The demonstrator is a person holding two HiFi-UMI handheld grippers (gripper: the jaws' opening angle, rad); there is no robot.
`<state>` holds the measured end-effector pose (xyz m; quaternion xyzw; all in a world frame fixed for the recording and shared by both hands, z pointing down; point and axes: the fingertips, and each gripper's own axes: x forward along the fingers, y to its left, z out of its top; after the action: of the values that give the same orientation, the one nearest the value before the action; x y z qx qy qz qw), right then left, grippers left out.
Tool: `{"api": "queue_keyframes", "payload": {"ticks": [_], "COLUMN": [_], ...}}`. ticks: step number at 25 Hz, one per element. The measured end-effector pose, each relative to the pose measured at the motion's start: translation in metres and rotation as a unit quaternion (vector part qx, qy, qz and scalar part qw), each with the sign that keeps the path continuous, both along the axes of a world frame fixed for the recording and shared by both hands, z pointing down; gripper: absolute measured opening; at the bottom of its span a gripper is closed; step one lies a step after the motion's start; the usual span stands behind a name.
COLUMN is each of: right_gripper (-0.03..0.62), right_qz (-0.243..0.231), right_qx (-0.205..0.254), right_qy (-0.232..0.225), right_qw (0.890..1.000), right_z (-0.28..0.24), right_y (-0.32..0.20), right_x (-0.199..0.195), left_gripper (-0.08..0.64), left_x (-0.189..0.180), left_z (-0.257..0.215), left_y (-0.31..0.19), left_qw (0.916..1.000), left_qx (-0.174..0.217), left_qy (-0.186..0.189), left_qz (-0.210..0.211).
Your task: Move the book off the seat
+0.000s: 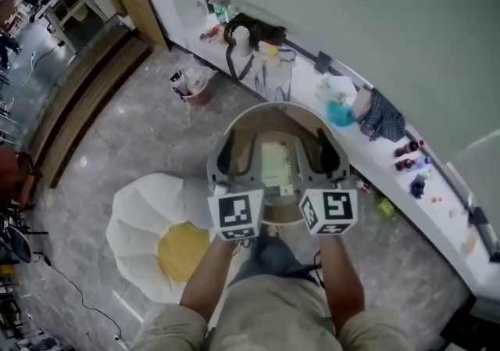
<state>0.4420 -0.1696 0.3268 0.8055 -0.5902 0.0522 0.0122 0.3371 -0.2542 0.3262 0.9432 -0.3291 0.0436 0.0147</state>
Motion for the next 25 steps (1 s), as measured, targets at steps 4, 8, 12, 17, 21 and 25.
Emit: {"api": "queue_keyframes", "payload": {"ticks": [4,8,12,17,21,25], "right_gripper": [0.118,0.019,0.006,0.005,0.005,0.005], "right_qz": [0.006,0.005,-0.003,-0.005,-0.004,-0.002], "right_qx": [0.029,0.050,0.064,0.065,0.067,0.061], "right_qy": [0.009,0.030,0.049,0.063,0.068,0.071], "right_qw": [1.000,0.998,0.997,0.996,0.995,0.996], "right_z": [-0.038,-0.062,-0.079,-0.089,-0.091,-0.091], "right_y": [0.016,0.022,0.022,0.017,0.013,0.010], "right_x": [-0.012,-0.024,-0.035,-0.041,-0.040,-0.039], "left_gripper": [0.127,0.013,0.003,0.003,0.003,0.003], "left_x": [-0.012,-0.017,-0.018,-0.022,-0.022,-0.026], "left_z": [-0.037,-0.061,-0.074,-0.082,-0.082,-0.082], "left_y": [0.015,0.024,0.031,0.029,0.026,0.020], "left_qw": [0.9994,0.9982,0.9972,0.9964,0.9962,0.9964], "left_qx": [0.029,0.054,0.069,0.076,0.078,0.076], "left_qy": [0.011,0.021,0.028,0.036,0.037,0.036], "left_qz": [-0.011,-0.015,-0.010,-0.012,-0.011,-0.014]}}
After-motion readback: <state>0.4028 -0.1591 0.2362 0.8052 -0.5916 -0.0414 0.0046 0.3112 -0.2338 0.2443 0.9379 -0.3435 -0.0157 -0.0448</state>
